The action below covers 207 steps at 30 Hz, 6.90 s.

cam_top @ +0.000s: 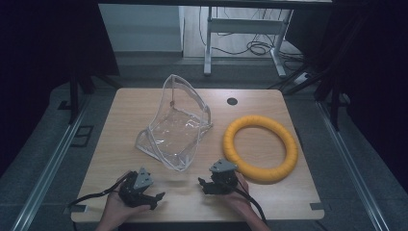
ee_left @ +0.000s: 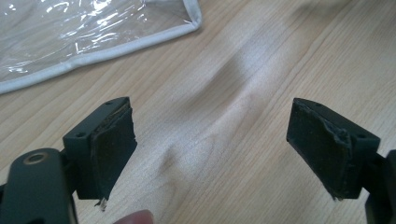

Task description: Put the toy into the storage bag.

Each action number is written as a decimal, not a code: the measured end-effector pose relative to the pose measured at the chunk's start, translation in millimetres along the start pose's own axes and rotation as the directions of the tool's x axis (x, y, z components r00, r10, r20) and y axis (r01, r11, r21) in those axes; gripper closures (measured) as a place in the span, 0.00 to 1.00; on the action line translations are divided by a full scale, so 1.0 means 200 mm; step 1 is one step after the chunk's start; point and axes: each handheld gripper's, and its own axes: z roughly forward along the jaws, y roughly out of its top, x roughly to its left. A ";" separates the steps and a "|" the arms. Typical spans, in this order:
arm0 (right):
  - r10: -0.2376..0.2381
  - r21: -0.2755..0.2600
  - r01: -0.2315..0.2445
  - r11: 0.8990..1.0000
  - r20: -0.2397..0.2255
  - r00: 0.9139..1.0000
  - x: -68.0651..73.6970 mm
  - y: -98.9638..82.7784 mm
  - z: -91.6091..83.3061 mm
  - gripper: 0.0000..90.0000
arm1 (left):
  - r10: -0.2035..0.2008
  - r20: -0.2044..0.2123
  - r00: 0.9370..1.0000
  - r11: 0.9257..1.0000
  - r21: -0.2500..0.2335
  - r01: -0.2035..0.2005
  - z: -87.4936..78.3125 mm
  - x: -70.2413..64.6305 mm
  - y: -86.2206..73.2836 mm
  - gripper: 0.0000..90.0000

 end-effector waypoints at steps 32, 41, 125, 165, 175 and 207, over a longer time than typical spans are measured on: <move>-0.038 -0.039 0.032 0.999 -0.186 0.982 -0.11 0.05 -0.17 0.29 | -0.017 0.009 1.000 1.000 0.010 0.017 0.00 0.01 0.01 0.17; -0.056 -0.035 0.051 0.998 -0.175 0.983 -0.18 0.04 -0.25 0.35 | -0.012 0.018 1.000 1.000 0.018 0.012 0.00 0.00 0.01 0.17; -0.120 0.576 0.207 0.791 -0.186 0.975 -0.59 0.05 -0.21 0.38 | -0.022 0.020 1.000 0.999 0.030 0.022 0.01 0.00 0.01 0.17; -0.182 0.554 0.272 0.787 -0.213 0.960 -0.60 0.19 -0.28 0.56 | -0.025 0.014 1.000 0.999 0.024 0.024 0.00 0.00 0.01 0.17; -0.171 0.503 0.246 0.829 -0.191 0.967 -0.63 0.25 -0.37 0.56 | -0.025 0.015 1.000 0.999 0.024 0.024 0.00 0.00 0.01 0.17; -0.124 0.279 0.165 0.946 -0.157 0.980 -0.66 0.45 -0.61 0.57 | -0.023 0.016 1.000 0.999 0.024 0.022 0.00 0.00 0.01 0.17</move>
